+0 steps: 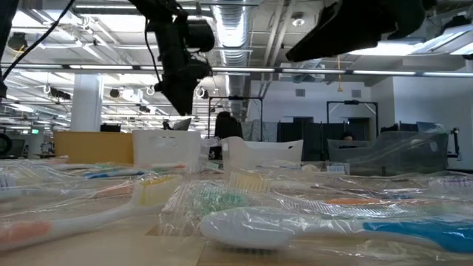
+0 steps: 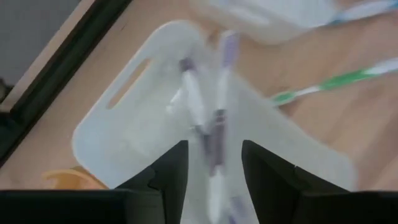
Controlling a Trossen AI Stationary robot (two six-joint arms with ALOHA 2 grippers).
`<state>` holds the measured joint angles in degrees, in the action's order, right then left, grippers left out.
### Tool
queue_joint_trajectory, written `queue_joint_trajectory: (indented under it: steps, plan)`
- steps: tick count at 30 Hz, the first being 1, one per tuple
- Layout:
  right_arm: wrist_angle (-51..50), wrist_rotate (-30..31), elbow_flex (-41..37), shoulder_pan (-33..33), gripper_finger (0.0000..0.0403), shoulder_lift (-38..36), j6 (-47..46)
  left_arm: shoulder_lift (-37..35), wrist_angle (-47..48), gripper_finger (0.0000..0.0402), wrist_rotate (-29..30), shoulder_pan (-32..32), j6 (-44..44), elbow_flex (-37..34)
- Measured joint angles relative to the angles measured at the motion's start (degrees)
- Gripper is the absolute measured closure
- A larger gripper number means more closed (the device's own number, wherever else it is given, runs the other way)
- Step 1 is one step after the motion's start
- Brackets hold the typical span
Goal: Pick & Place Toothbrushes
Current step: Put the green toothbrush into the black bin
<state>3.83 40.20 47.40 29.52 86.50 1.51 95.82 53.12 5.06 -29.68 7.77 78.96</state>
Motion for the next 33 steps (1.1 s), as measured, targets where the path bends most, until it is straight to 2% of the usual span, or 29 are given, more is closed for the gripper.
queue_joint_trajectory:
  steps: [6,10,15,21,26,29,33]
  plan:
    - [-5.49,-1.76,-0.02,0.74,0.0148,0.0,-9.99,-5.56,-2.89,0.0256,0.04,6.93,0.5,-0.01]
    - [-5.14,-7.94,-0.04,1.77,0.0148,0.0,-12.29,-10.14,-10.43,0.0256,-0.34,14.29,0.62,-3.89]
    - [-0.8,-16.28,-0.04,3.13,0.0148,0.0,-9.79,-16.76,-22.02,0.0256,-0.52,23.46,0.66,-13.23]
    - [5.54,-16.61,-0.02,5.32,0.0148,0.0,-2.65,-24.38,-38.47,0.0256,-0.68,34.11,1.96,-26.72]
    - [5.35,-16.54,0.04,4.93,0.0148,0.0,-4.5,-29.46,-51.93,0.0256,-0.73,40.67,2.18,-38.06]
    - [-0.28,-16.26,2.79,4.47,0.0148,0.04,-6.73,-31.37,-58.86,0.0256,-0.72,43.45,2.9,-44.22]
    - [-11.21,-17.05,10.24,4.81,0.0148,0.18,-12.77,-33.53,-64.99,0.0256,-0.81,45.32,3.57,-50.41]
